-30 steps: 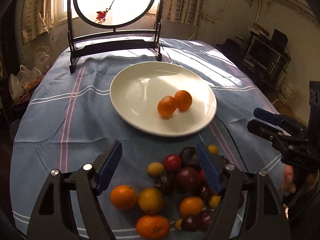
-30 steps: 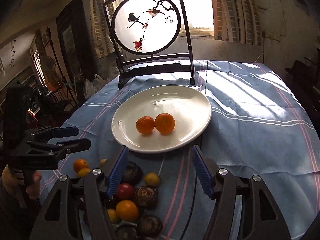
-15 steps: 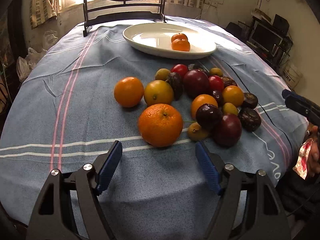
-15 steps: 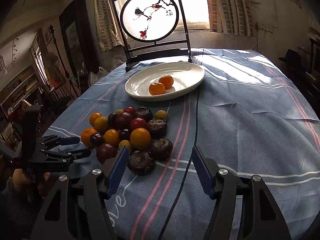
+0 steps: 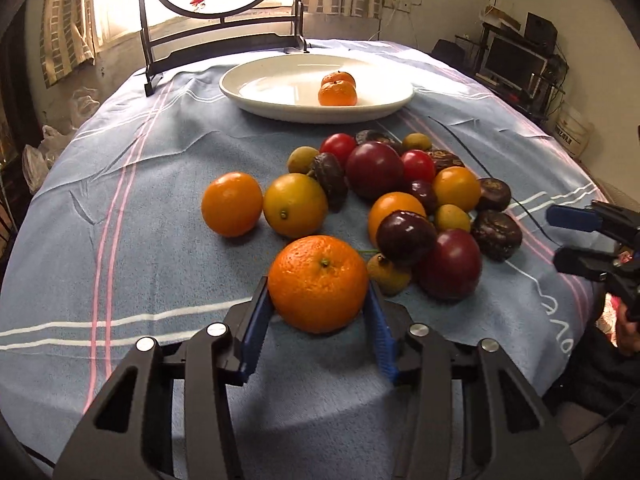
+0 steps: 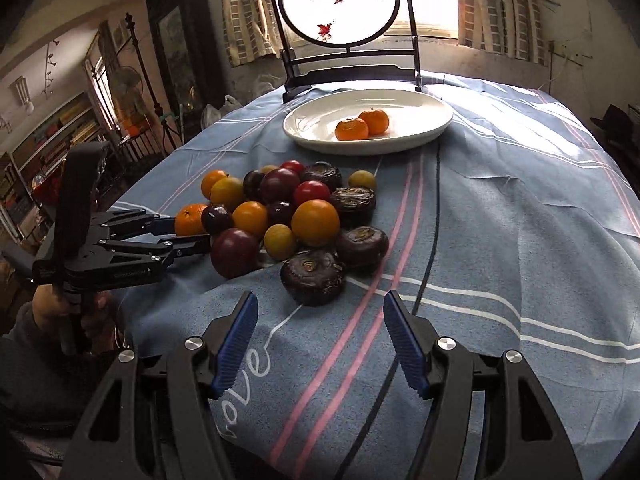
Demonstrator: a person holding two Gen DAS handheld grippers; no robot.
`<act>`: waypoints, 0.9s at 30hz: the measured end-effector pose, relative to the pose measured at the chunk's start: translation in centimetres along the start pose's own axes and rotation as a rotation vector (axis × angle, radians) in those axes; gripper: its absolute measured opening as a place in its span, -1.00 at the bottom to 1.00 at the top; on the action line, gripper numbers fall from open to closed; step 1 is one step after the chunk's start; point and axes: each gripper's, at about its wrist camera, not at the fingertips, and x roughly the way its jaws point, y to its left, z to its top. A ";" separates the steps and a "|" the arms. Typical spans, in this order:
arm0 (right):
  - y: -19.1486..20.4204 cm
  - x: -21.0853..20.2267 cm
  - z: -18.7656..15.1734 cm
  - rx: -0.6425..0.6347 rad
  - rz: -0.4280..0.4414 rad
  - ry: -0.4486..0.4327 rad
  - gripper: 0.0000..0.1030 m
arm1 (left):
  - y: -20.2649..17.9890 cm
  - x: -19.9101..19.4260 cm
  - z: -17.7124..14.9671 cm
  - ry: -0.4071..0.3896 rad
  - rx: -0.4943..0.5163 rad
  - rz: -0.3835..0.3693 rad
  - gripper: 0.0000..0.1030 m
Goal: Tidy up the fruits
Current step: 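Grasp a large orange with the left tool while the right tool grasps a brown fruit, then place the orange and brown fruit onto the white plate, opening both tools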
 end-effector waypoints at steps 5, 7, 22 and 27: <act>1.0 2.3 0.8 -0.016 -0.018 0.026 0.25 | 0.0 -1.9 -0.5 -0.043 -0.004 0.006 -0.13; 1.1 3.0 1.2 -0.007 -0.030 0.031 0.23 | 0.1 -2.2 -0.5 -0.047 -0.010 0.002 -0.13; 0.5 1.2 0.8 0.046 0.020 -0.013 -0.17 | -0.2 -3.4 -1.0 -0.083 -0.030 -0.023 -0.13; 0.0 -0.6 1.7 0.049 0.023 -0.054 -0.17 | -0.3 -4.2 -0.3 -0.103 -0.035 -0.052 -0.13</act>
